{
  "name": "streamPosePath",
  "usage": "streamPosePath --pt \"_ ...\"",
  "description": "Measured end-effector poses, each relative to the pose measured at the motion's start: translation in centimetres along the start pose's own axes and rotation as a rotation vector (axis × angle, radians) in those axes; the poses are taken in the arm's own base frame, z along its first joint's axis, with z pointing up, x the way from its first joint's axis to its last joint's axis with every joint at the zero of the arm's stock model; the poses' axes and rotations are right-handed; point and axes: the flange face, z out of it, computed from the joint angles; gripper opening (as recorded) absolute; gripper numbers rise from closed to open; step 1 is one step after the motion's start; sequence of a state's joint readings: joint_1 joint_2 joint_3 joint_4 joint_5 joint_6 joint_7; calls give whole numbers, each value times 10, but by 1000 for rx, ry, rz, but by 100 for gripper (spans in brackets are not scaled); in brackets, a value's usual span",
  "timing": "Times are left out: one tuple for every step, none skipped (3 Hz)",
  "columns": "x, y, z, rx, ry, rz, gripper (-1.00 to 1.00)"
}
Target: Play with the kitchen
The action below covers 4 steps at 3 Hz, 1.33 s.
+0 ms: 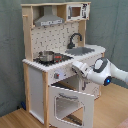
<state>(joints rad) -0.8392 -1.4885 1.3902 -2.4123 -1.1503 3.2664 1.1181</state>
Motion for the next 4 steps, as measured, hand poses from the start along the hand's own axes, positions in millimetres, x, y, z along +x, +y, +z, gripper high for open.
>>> streamPosePath --pt "0 1 0 1 0 110 -100" --pt "1 1 0 2 0 215 -100" --pt "1 1 -1 3 2 246 -100" --pt "1 0 -1 4 2 248 100"
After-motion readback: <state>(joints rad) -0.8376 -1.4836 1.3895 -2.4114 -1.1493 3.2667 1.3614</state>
